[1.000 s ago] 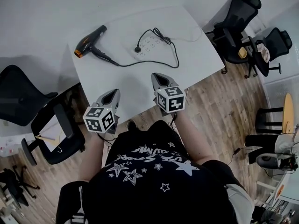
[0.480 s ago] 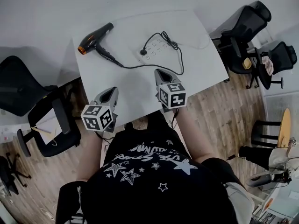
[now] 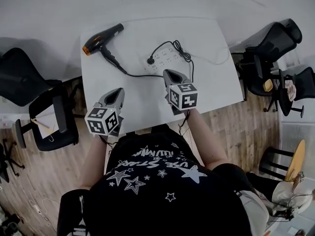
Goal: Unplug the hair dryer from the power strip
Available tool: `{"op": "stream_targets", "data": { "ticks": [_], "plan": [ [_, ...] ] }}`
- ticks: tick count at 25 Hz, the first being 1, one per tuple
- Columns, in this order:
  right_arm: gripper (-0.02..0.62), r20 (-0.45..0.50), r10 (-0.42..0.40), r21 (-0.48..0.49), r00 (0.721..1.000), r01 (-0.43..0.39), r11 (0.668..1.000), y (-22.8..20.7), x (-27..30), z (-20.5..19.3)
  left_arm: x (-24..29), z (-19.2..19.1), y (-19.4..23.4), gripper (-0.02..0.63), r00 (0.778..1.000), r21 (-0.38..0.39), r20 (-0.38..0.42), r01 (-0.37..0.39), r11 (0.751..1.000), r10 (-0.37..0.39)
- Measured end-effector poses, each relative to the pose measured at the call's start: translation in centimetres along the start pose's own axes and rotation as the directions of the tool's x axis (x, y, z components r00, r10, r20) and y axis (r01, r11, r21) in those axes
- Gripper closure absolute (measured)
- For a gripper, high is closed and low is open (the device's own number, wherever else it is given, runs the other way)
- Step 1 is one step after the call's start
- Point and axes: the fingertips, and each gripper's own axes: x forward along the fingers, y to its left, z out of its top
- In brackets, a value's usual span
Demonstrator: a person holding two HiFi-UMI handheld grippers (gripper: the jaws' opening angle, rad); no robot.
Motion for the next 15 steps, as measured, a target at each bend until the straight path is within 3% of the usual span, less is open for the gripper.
{"op": "stream_targets", "data": {
  "ticks": [9,15],
  "plan": [
    [0.586,-0.087,0.136,-0.107,0.987,-0.145,0.984,-2.6,2.9,0.3,5.5,0.6,-2.8,0.598,0.999,0.023,-0.029,-0.027,0.999,0.027],
    [0.586,-0.124,0.231,-0.149,0.965,-0.248,0.957,-3.4,5.0,0.7,9.1,1.1,-3.4,0.598,0.998,-0.004,-0.044,-0.052,0.999,0.052]
  ]
}}
